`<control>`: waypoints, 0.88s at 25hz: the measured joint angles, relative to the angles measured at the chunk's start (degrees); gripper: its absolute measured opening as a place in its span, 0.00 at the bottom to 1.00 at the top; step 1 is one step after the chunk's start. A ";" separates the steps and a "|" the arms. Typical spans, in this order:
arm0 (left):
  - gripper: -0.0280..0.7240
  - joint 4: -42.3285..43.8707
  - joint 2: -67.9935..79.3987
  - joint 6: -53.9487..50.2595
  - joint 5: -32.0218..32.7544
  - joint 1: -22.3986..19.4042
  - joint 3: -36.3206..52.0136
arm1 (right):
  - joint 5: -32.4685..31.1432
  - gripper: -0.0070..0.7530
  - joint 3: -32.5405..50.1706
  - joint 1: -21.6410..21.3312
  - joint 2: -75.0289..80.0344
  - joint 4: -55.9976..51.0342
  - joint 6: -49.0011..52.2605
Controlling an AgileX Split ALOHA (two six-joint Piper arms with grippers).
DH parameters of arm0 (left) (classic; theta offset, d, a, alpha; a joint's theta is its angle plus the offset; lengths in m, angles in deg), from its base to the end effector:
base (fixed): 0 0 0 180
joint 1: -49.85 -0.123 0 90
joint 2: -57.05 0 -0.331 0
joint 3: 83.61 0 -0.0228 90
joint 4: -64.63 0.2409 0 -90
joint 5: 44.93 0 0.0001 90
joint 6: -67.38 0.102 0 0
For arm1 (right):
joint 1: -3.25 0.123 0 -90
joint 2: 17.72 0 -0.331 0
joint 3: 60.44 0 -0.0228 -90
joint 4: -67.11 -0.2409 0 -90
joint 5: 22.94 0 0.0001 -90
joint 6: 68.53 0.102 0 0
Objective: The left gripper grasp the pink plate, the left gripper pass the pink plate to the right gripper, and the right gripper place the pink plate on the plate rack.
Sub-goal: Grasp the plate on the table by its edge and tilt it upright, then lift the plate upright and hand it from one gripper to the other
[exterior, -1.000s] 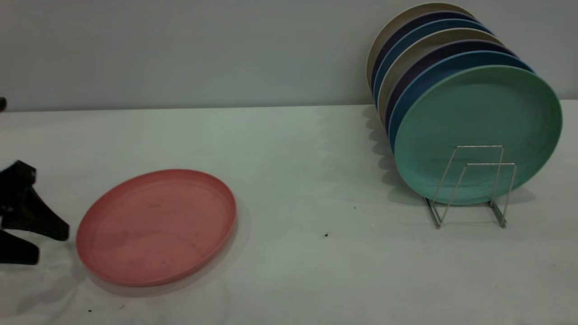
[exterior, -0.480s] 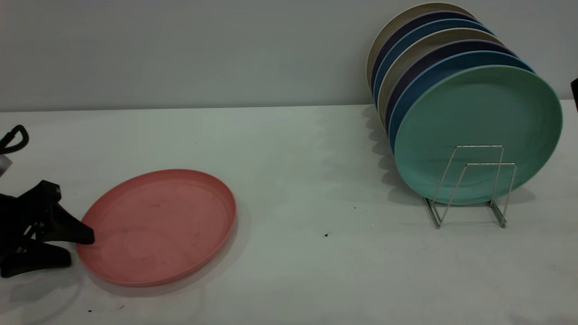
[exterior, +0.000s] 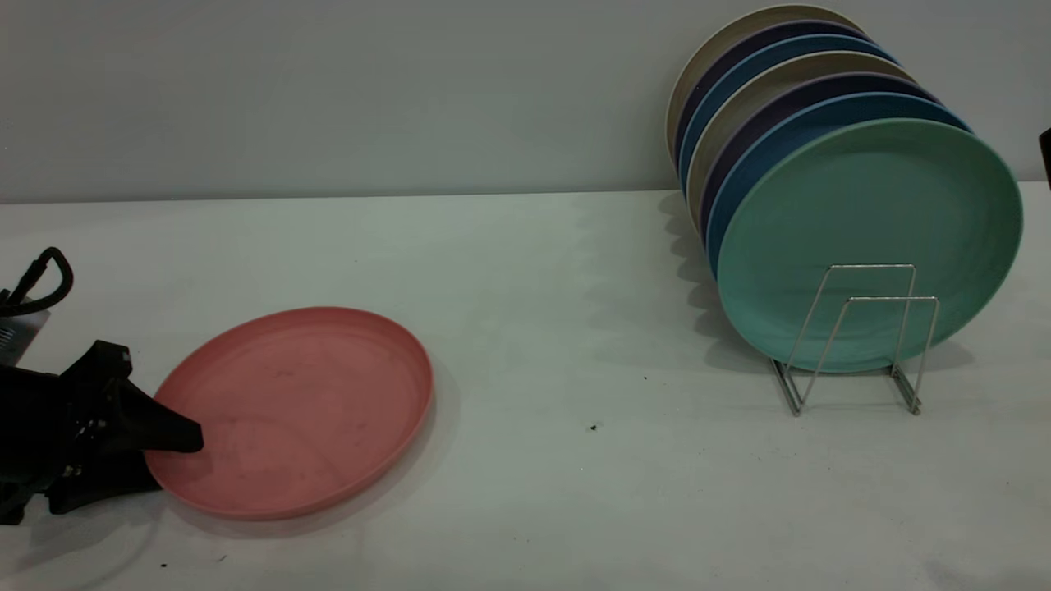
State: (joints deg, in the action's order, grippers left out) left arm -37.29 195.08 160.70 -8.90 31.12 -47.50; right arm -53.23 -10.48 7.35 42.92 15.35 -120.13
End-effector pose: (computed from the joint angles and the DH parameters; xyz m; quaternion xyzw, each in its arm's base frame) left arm 0.3164 0.0452 0.0263 -0.2086 0.9233 -0.2911 0.1386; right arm 0.1391 0.0506 0.2872 -0.1472 0.8811 0.1841 0.4100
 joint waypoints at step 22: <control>0.06 0.34 -5.79 0.78 -0.56 0.06 0.00 | -3.97 0.61 0.00 0.00 5.40 -7.63 -3.68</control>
State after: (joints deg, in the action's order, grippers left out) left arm -36.95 189.29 161.49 -9.47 31.18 -47.50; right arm -57.20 -10.48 7.35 48.31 7.73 -123.80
